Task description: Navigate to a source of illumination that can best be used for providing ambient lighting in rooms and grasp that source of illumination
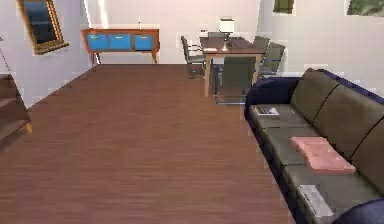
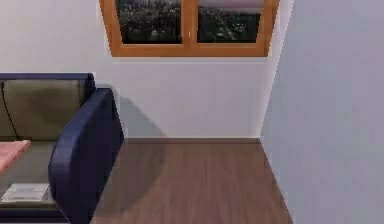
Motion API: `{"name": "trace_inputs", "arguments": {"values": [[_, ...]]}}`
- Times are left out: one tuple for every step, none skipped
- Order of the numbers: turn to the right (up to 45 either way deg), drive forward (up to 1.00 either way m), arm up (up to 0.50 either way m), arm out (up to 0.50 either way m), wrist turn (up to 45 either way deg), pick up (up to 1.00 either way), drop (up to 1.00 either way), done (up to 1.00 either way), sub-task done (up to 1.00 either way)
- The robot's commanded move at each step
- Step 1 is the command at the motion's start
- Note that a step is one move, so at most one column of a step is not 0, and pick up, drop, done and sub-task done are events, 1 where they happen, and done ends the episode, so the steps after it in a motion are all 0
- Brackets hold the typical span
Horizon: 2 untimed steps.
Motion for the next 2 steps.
{"name": "trace_inputs", "arguments": {"values": [[-45.0, 0.0, 0.0, 0.0, 0.0, 0.0, 0.0, 0.0, 0.0], [-39.0, 0.0, 0.0, 0.0, 0.0, 0.0, 0.0, 0.0, 0.0]]}}
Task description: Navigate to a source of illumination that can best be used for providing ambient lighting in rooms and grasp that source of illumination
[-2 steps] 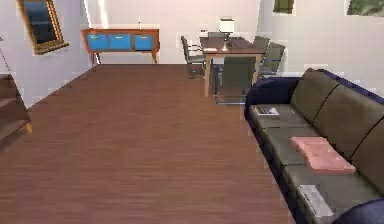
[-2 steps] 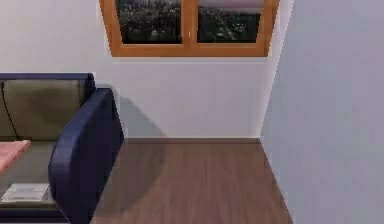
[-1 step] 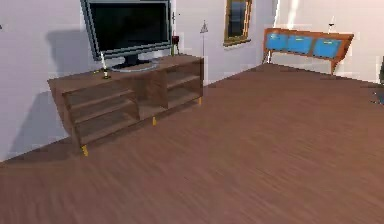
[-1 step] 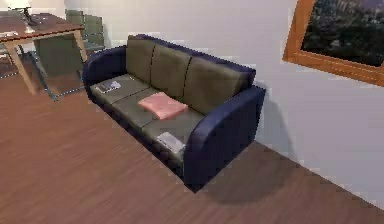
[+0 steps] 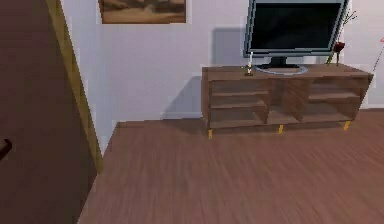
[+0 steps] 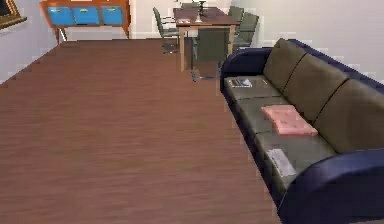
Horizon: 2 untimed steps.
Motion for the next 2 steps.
{"name": "trace_inputs", "arguments": {"values": [[0.0, 1.0, 0.0, 0.0, 0.0, 0.0, 0.0, 0.0, 0.0], [-3.0, 0.0, 0.0, 0.0, 0.0, 0.0, 0.0, 0.0, 0.0]]}}
